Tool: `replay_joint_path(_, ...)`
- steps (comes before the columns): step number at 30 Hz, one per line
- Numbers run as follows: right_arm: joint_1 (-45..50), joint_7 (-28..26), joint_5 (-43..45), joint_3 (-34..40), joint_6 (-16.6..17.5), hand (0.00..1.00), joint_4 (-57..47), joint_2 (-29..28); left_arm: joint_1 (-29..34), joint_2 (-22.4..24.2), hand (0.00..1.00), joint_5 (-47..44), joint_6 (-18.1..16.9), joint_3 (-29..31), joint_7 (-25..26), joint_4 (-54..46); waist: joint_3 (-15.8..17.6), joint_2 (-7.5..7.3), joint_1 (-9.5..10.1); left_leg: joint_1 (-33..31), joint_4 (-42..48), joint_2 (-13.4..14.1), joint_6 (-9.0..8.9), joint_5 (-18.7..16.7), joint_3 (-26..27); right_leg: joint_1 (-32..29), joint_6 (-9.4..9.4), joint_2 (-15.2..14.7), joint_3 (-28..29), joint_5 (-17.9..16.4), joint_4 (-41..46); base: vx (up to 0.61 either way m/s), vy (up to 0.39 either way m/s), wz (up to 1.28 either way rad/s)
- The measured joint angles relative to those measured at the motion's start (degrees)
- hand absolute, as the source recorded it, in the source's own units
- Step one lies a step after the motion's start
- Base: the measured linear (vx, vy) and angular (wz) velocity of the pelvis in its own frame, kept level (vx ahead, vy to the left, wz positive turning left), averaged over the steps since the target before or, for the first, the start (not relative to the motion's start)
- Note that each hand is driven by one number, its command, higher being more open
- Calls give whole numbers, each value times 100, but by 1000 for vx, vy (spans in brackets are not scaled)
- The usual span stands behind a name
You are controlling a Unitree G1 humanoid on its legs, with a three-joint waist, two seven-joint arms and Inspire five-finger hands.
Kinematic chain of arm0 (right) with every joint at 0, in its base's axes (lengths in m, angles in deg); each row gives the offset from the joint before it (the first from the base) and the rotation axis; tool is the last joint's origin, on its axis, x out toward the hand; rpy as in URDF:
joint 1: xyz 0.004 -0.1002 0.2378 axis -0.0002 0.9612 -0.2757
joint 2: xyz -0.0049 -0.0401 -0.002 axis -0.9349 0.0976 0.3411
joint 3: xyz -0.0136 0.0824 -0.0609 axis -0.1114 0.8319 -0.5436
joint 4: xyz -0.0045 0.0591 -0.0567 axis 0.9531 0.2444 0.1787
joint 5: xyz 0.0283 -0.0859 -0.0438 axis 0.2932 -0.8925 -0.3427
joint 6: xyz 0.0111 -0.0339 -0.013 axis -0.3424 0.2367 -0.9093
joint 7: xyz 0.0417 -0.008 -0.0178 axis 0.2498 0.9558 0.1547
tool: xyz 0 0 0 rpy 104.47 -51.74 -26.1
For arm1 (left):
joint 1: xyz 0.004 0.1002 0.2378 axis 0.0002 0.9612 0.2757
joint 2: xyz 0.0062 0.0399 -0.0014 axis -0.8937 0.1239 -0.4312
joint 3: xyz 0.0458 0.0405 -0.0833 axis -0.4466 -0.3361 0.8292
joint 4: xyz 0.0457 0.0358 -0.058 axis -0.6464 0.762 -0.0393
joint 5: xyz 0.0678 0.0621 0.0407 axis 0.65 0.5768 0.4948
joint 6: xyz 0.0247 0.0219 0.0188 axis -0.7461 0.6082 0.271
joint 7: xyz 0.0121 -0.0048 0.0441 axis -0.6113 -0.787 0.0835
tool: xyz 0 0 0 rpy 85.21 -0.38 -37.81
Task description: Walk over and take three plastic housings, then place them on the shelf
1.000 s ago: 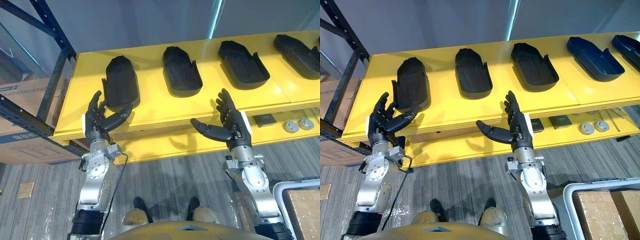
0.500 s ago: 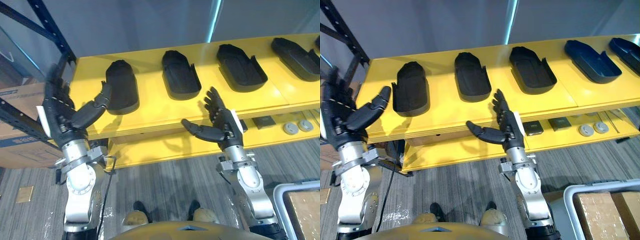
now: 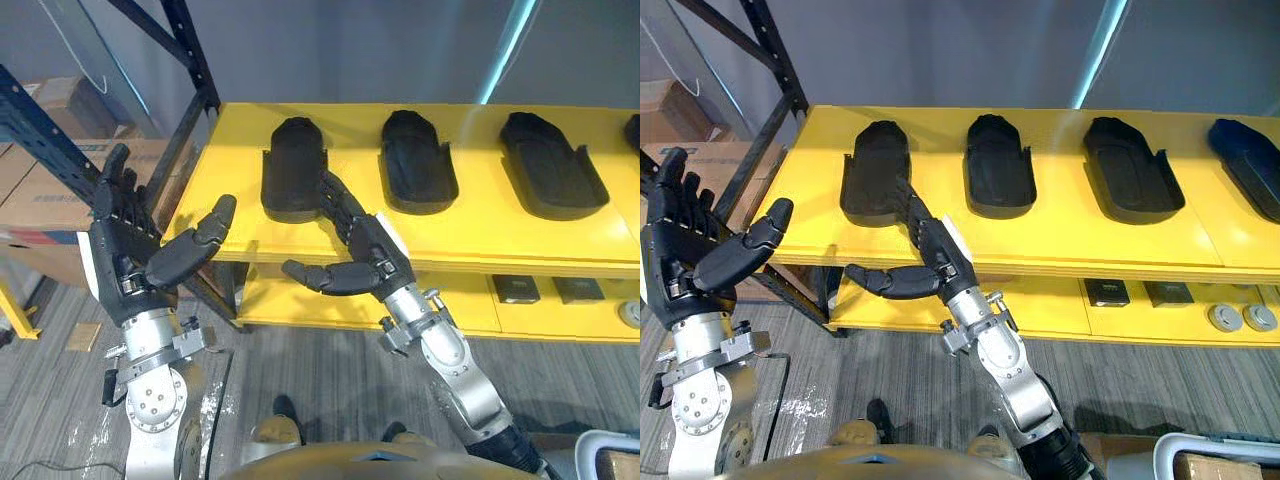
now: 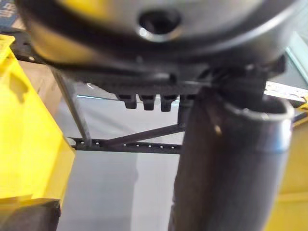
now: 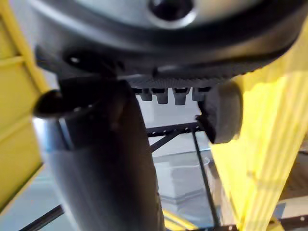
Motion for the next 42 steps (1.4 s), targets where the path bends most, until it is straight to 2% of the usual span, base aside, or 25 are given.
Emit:
replay_joint_path(1,-54,232,-10,52,-19,100,167,-34,86,5,100,-103,0,-29,-58,33,-4,11,15,-7,-37,-19,10,27,-52,10,0,-7,-54,-1,1,54,9,22)
replay_joint_path(5,-240,549,-44,113,-88,100,209,-53,285,19,100,-346,-1,-31,-137,209,-17,49,28,-14,-100,-49,32,67,-120,12,-10,-31,-135,-22,30,18,14,11)
replay_joint_path(8,-431,753,-643,116,-85,100,352,-59,308,33,100,-890,-5,-136,-253,379,-18,96,31,-29,-105,-70,46,85,-208,-10,-29,-93,-247,-123,125,-18,24,15)
replay_joint_path(11,-576,934,-1073,119,-85,100,535,-61,311,33,100,-974,-15,-316,-279,440,-37,144,42,-126,-105,-86,55,96,-334,-110,-33,-133,-324,-229,299,-14,12,20)
replay_joint_path(15,-729,831,-1061,115,-86,100,774,-61,309,32,100,-1028,-69,-364,-372,508,-43,202,115,-216,-106,-103,70,163,-357,-292,17,-230,-348,-318,601,15,2,6)
replay_joint_path(20,-897,743,-1022,98,-102,100,1050,-59,305,29,100,-1218,-88,-528,-402,536,-41,206,163,-213,-103,-138,75,169,-394,-404,27,-393,-357,-510,951,24,3,5)
replay_joint_path(28,-1304,1014,-1025,70,-260,100,1098,-62,306,26,100,-1219,-171,-700,-433,792,0,287,183,-278,-91,-161,75,215,-454,-642,-32,-571,-367,-848,1464,0,-5,2)
replay_joint_path(38,-1389,1041,-1106,72,-260,100,1317,-68,302,27,100,-1218,-176,-773,-502,813,19,347,187,-299,-82,-164,73,237,-456,-771,-24,-654,-340,-991,1746,0,0,0)
replay_joint_path(42,-1394,1138,-1139,152,-246,100,1095,-65,292,18,100,-1220,-192,-849,-759,977,13,356,181,-292,-82,-155,73,237,-429,-784,-14,-636,-305,-982,1737,-3,-5,-2)
